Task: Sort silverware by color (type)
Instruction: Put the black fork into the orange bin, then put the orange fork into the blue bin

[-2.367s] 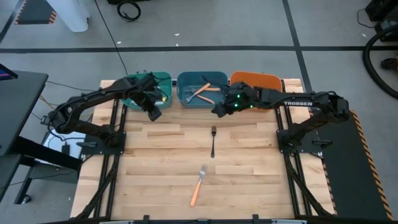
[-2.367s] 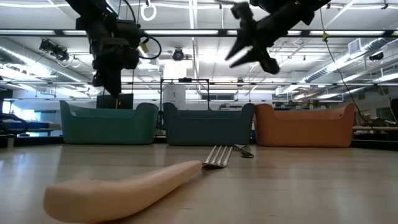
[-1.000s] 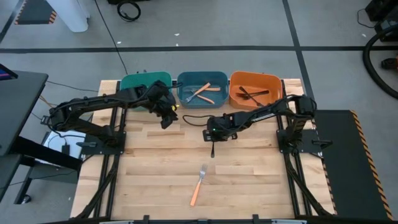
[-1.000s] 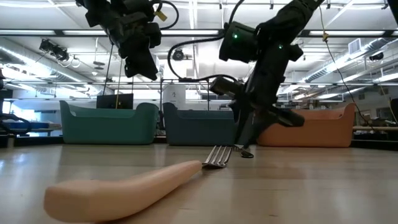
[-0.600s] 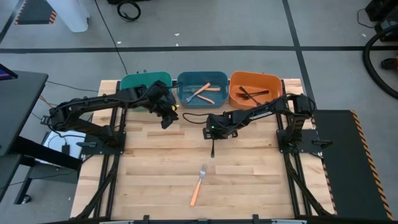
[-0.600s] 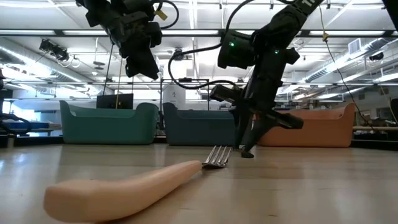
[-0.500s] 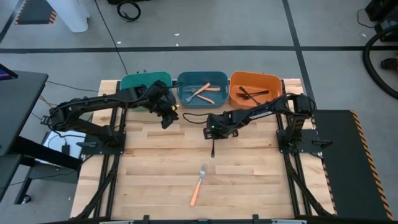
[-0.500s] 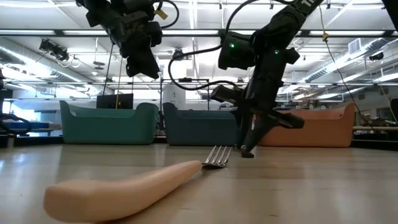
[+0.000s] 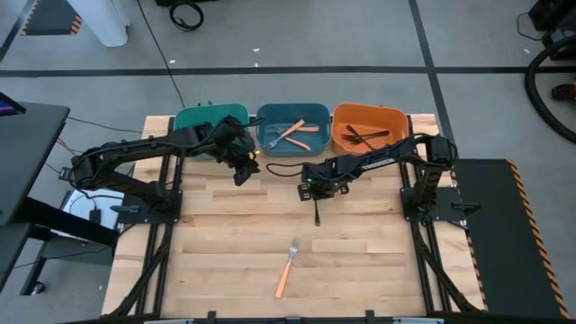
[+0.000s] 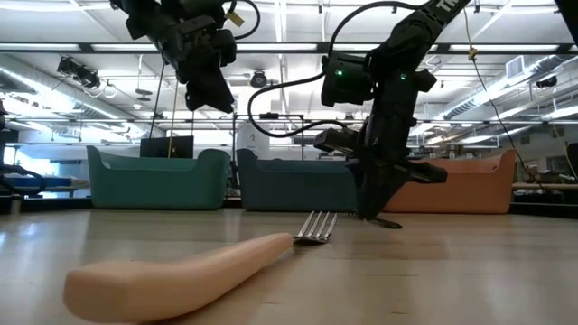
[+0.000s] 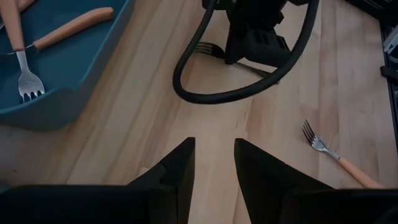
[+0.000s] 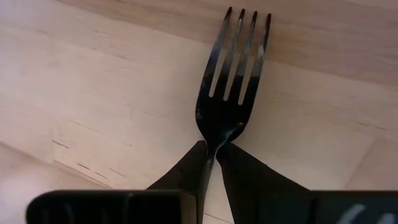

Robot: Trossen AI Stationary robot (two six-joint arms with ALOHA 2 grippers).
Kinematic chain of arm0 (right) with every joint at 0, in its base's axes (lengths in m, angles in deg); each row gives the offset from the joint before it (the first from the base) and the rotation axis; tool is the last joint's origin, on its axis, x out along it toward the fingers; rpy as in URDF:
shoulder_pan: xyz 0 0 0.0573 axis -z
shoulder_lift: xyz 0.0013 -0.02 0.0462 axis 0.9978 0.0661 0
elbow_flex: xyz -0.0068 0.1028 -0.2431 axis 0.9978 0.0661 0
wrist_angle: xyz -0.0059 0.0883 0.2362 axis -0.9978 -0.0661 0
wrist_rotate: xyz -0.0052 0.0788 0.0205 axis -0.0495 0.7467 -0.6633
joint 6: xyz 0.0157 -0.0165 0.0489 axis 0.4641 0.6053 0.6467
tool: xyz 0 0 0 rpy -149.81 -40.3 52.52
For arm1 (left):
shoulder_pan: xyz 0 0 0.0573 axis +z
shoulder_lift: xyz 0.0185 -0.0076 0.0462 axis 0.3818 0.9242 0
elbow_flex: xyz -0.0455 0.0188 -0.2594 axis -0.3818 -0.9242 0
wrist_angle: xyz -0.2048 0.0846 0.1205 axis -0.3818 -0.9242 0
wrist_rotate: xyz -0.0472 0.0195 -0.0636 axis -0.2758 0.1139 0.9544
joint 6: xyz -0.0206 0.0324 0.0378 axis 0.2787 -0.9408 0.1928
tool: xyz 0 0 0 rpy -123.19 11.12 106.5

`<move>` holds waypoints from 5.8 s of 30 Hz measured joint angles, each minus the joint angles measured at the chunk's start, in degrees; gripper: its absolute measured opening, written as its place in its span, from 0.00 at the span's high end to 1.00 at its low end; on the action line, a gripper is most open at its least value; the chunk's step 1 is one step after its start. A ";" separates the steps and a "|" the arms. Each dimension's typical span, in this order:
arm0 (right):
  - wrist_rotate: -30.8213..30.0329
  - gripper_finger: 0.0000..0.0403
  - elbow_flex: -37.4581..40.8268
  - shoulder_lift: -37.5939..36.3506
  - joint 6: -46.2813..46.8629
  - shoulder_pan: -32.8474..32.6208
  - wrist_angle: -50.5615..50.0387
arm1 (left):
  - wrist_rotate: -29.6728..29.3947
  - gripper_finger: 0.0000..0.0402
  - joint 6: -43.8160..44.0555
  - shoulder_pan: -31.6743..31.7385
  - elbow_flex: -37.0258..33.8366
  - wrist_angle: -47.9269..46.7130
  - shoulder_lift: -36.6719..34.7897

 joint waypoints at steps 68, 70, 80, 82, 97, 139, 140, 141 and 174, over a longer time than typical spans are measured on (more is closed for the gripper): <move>-21.12 0.92 -0.68 -35.39 -83.76 37.29 -22.80 | 0.04 0.70 14.69 -12.97 -0.02 15.15 0.00; -21.94 0.88 -0.68 -33.95 -84.74 37.58 -23.27 | -0.03 0.70 15.67 -13.73 -0.02 15.14 0.00; -26.43 0.76 -0.70 -30.44 -87.11 37.35 -23.20 | -3.17 0.70 27.10 -16.91 -0.04 14.86 2.43; -28.96 0.76 -0.70 -30.90 -87.09 37.12 -23.60 | -3.18 0.70 29.49 -18.20 -0.04 16.12 3.65; -28.94 0.76 -0.72 -41.62 -72.27 33.53 -29.46 | -3.36 0.70 42.97 -29.72 -0.04 20.57 12.33; -3.80 0.76 -0.75 -42.17 -27.26 -3.45 -11.49 | -12.94 0.73 54.85 -45.15 0.00 36.65 29.51; -2.38 0.76 -0.75 -41.98 -27.23 -3.97 -9.83 | -12.92 0.73 54.73 -45.29 0.00 37.44 29.48; -0.27 0.76 -0.74 -41.69 -27.18 -4.49 -8.21 | -12.92 0.73 54.71 -45.47 0.00 38.44 29.39; 10.59 0.76 -0.72 -4.73 -73.22 -22.51 34.48 | -13.55 0.73 36.64 -33.60 0.02 35.34 4.74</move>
